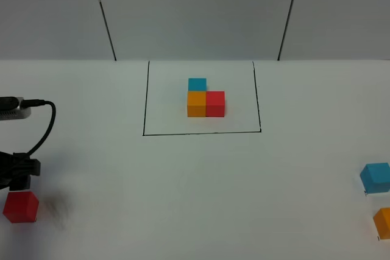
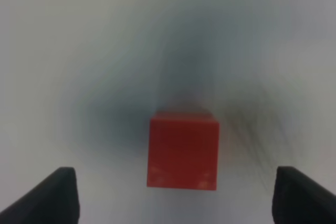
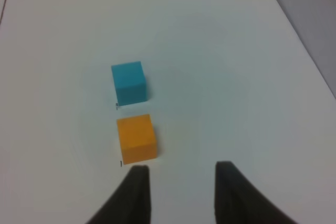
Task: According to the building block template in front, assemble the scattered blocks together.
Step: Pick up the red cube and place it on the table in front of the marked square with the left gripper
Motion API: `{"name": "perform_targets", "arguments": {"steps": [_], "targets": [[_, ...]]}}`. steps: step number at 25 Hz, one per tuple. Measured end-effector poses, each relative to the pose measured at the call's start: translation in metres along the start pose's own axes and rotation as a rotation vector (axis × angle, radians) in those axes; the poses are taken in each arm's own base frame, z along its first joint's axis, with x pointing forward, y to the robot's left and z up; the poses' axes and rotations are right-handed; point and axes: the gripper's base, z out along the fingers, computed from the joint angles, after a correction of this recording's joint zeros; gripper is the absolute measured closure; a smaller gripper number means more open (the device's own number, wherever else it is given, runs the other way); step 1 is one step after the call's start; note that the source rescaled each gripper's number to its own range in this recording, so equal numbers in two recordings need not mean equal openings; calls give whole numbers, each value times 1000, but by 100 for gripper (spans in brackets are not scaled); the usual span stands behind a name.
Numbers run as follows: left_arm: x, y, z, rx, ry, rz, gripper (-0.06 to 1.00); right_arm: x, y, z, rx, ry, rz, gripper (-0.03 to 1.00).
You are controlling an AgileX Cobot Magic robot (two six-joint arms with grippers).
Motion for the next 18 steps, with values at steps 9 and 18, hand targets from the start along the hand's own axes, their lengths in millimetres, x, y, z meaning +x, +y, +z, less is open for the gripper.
{"name": "perform_targets", "arguments": {"steps": [9,18], "targets": [[-1,-4,33,-2,82,13,29,0,0,0,0,0,0,97],[0,-7,56,-1,124,21,29,0,0,0,0,0,0,97]]}}
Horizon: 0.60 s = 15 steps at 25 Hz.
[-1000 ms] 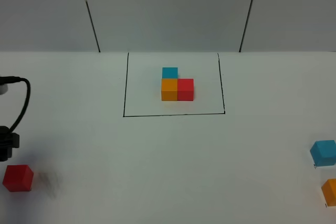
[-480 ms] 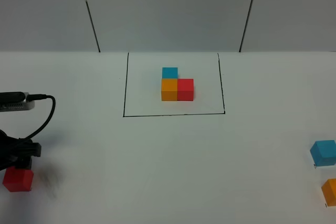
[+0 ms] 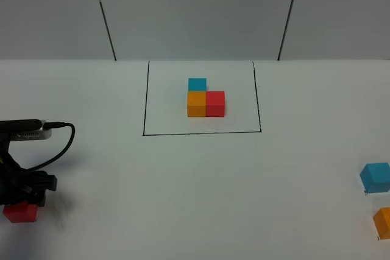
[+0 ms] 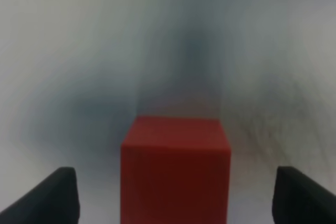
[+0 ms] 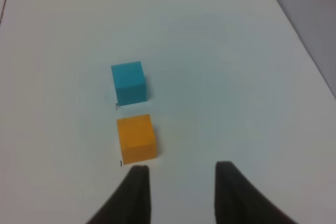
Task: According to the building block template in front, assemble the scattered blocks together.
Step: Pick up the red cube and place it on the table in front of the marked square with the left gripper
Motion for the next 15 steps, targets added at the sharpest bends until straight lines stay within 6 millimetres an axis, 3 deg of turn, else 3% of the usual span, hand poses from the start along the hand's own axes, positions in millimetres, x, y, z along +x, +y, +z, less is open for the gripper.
{"name": "perform_targets", "arguments": {"steps": [10,12,15], "targets": [[-1,-2,14,2,24,4,31,0,0,0,0,0,0,97],[-1,-2,14,3,18,2,40,0,0,0,0,0,0,97],[-1,-2,14,3,16,-16,77,0,0,0,0,0,0,97]]}}
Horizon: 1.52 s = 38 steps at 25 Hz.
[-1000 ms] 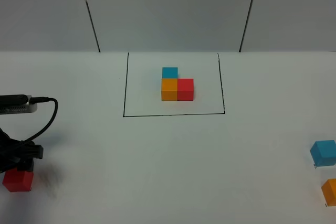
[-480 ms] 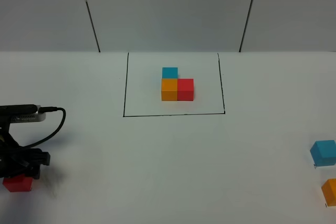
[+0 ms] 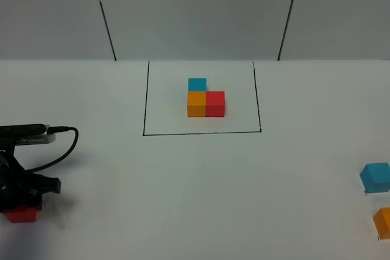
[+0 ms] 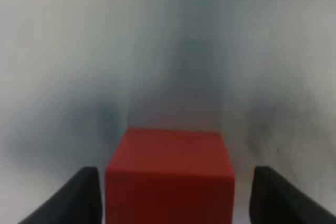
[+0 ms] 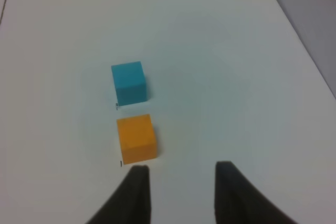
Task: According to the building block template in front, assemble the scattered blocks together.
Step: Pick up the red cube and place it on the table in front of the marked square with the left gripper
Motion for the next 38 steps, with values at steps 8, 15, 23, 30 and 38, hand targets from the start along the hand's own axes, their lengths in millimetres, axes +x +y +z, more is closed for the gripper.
{"name": "perform_targets", "arguments": {"steps": [8,15,23,30,38], "targets": [[-1,0,-1,-1,-4,41,94,0,0,0,0,0,0,97],[-19,-15,-18,25,-3,328,94,0,0,0,0,0,0,97],[-36,-91,-60,188,-116,983,94,0,0,0,0,0,0,97],[-18,-174,-99,272,-265,1408,94,0,0,0,0,0,0,97],[-15,-249,-123,337,-248,1516,94,0,0,0,0,0,0,97]]}}
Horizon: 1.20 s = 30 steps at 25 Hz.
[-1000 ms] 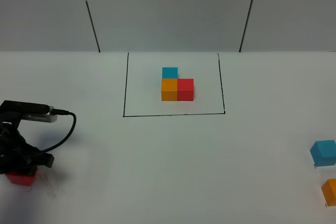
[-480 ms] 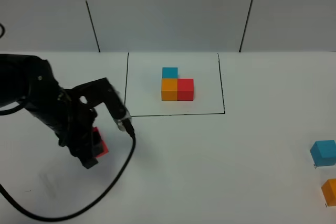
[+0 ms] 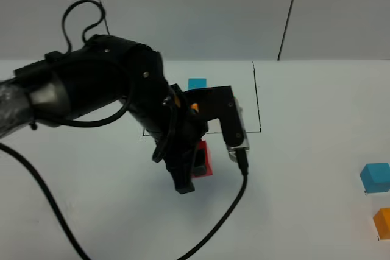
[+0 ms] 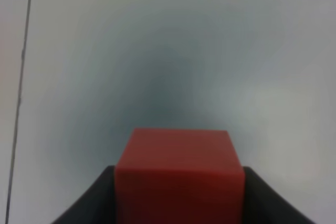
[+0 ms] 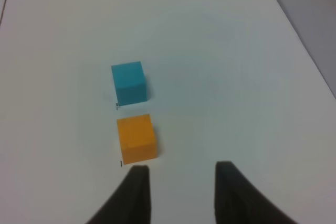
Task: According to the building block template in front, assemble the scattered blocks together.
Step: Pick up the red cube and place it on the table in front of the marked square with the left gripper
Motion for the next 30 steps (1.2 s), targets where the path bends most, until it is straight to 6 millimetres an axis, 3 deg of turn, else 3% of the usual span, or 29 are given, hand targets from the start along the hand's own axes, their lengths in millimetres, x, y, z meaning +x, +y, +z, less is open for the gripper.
{"name": "perform_targets", "arguments": {"steps": [8,12,18,30], "targets": [[-37,3,41,101,142,80,94,0,0,0,0,0,0,97],[-43,0,69,122,177,106,94,0,0,0,0,0,0,97],[-36,0,106,140,238,114,94,0,0,0,0,0,0,97],[-37,3,128,104,197,97,94,0,0,0,0,0,0,97]]}}
